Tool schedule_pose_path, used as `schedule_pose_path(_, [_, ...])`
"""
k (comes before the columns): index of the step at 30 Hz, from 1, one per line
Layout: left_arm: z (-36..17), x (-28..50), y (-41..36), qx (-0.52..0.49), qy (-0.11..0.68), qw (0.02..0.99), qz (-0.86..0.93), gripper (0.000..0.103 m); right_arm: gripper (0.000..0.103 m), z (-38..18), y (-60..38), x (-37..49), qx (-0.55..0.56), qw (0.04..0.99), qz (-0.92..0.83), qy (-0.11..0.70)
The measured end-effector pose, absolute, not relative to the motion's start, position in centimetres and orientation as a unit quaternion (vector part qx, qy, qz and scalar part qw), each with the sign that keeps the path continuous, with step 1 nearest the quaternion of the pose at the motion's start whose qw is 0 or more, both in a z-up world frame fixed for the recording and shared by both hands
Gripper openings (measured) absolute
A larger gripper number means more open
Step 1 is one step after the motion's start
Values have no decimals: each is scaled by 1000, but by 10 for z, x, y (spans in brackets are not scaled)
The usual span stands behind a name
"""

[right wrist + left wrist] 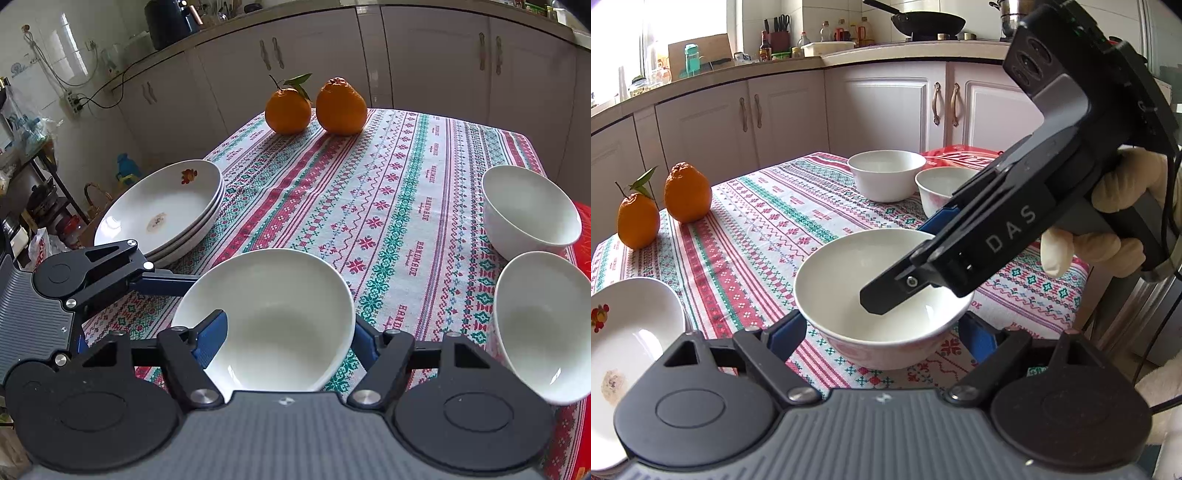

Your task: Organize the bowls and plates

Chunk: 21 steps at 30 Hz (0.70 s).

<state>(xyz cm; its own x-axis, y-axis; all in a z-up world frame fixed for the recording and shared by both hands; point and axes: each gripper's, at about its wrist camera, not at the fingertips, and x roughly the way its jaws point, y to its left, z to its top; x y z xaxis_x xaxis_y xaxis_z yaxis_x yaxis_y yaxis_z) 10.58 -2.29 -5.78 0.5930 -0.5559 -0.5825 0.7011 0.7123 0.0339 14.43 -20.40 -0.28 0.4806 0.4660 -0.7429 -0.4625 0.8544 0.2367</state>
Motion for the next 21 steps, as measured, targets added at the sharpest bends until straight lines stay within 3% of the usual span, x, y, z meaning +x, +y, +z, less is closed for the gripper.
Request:
schedule_pose_path(9, [-58, 108, -21, 129, 281, 882, -357, 89, 76, -2, -203, 142, -6, 863, 270, 427])
schedule_pose_path(12, [-59, 108, -22, 131, 287, 879, -358, 90, 83, -3, -202, 141, -1, 861, 275, 427])
schedule_pose_path(17, [-56, 104, -22, 124, 292, 877, -362, 91, 103, 1, -202, 136, -8, 870, 268, 413])
schedule_pose_path(21, [-48, 97, -17, 119, 291, 879, -358, 93, 103, 8, -209, 129, -7, 879, 259, 399])
